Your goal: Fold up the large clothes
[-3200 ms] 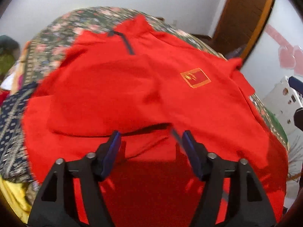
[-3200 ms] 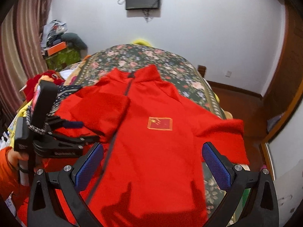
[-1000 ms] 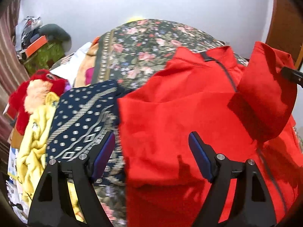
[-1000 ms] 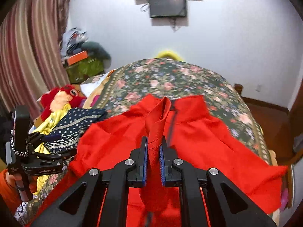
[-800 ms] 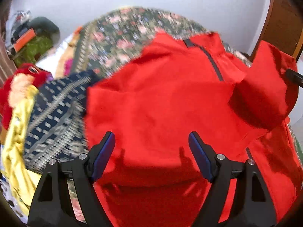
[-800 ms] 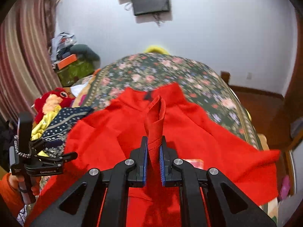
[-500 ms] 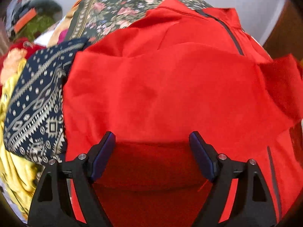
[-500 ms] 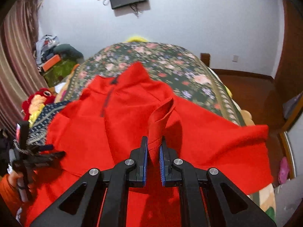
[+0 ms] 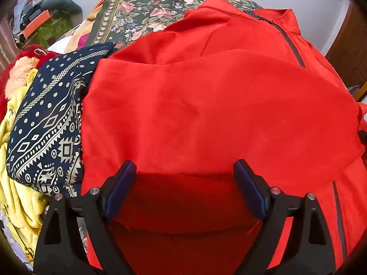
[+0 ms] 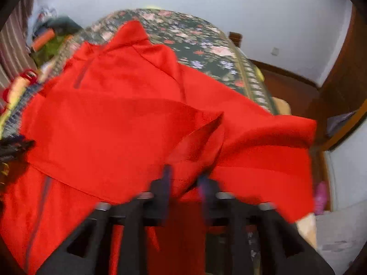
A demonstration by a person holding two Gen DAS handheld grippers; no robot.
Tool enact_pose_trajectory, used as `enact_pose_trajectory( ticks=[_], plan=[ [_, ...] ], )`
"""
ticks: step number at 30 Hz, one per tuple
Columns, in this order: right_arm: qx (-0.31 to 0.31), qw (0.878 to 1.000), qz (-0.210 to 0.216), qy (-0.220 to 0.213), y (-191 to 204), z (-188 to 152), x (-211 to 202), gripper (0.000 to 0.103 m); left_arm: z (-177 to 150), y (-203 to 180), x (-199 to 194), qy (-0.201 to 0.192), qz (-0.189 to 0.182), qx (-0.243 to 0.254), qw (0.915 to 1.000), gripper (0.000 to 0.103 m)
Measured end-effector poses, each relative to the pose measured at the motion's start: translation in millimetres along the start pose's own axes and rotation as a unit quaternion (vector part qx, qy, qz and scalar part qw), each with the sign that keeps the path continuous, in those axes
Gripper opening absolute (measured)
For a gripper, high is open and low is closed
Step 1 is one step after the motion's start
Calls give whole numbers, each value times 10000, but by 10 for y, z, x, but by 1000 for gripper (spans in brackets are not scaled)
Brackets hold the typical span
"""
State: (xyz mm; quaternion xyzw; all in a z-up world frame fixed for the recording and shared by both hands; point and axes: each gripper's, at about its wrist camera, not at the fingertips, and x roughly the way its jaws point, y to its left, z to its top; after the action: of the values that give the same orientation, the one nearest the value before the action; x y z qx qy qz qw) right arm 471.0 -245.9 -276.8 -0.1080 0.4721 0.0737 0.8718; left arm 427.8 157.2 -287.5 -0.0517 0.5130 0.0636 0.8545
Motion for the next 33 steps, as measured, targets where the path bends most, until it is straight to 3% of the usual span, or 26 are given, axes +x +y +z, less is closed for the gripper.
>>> enact_pose_trajectory(
  ticks=[1, 2, 6, 11, 15, 21, 28, 33],
  plan=[
    [-54, 9990, -449, 46, 6, -17, 9, 103, -1, -4, 3, -7, 24, 11, 10000, 91],
    [-159, 9971, -737, -39, -4, -62, 7, 102, -12, -18, -2, -18, 58, 18, 10000, 92],
    [205, 9996, -89, 148, -224, -217, -64, 102, -13, -12, 7, -9, 88, 3, 10000, 93],
    [754, 9966, 332, -39, -552, -279, -388, 102, 2, -17, -51, 138, 160, -76, 9997, 93],
    [1072, 9928, 469, -240, -794, -302, -670, 102, 33, -219, -263, 53, 416, 448, 9981, 92],
    [1665, 9830, 695, -331, -1225, -356, -828, 102, 198, -658, -625, -388, 221, 929, 9947, 92],
    [2617, 9604, 960, -39, -1708, -590, -486, 102, 408, -1269, -594, -476, -310, 1212, 9910, 92],
    [3275, 9364, 1251, 171, -1974, -781, -132, 102, 425, -1652, -377, -376, -528, 1409, 9879, 92]
  ],
)
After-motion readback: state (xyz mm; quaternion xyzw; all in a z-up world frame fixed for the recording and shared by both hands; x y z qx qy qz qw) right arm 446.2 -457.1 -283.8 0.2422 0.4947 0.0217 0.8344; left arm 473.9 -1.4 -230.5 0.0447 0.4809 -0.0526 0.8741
